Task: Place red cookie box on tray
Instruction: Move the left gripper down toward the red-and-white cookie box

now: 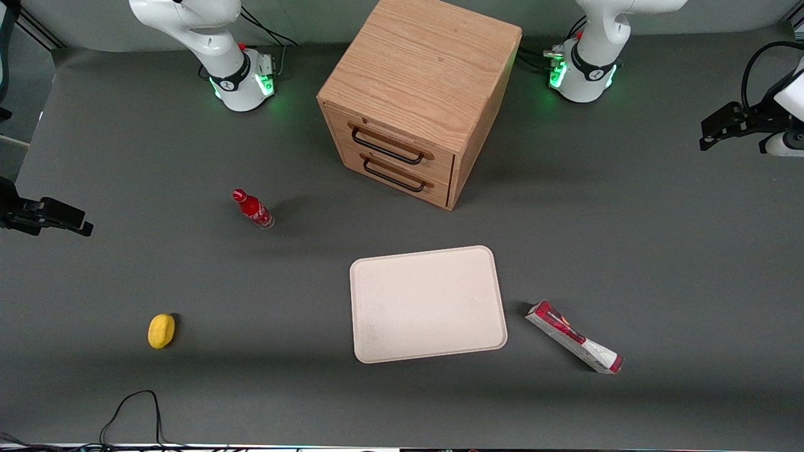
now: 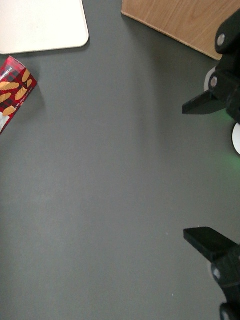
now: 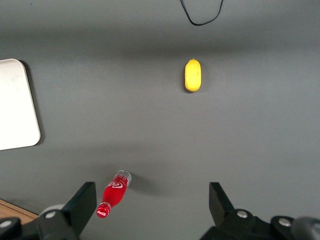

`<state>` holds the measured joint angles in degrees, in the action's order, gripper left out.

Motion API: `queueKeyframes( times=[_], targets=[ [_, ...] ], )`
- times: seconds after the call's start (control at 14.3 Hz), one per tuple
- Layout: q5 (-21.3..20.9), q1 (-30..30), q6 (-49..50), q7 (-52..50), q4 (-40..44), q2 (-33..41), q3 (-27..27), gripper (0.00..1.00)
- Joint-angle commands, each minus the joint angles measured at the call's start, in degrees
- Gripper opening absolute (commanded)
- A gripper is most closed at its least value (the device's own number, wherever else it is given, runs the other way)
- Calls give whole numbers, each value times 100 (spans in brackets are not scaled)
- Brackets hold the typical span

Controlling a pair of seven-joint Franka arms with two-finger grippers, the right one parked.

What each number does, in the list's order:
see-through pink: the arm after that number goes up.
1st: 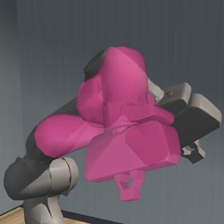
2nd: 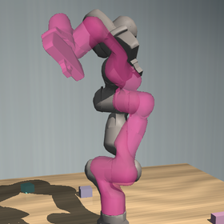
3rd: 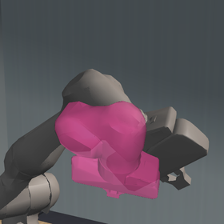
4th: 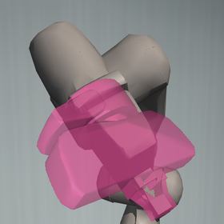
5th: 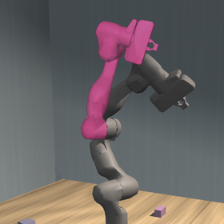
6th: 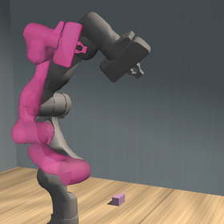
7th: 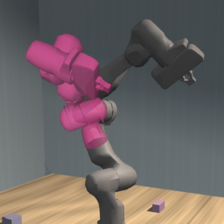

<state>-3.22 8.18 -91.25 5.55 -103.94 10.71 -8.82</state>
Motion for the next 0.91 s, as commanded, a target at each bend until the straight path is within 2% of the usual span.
queueKeyframes(
  times=[0.0, 0.21, 0.56, 0.84],
  targets=[
    [-213, -45, -199, 95, -126, 37, 56, 100],
    [-214, -27, -558, 95, -144, -86, 56, 100],
    [-196, 52, -1051, -98, 153, -972, 117, 100],
    [40, 227, -1088, -1490, 1189, -2113, 126, 100]
  ],
)
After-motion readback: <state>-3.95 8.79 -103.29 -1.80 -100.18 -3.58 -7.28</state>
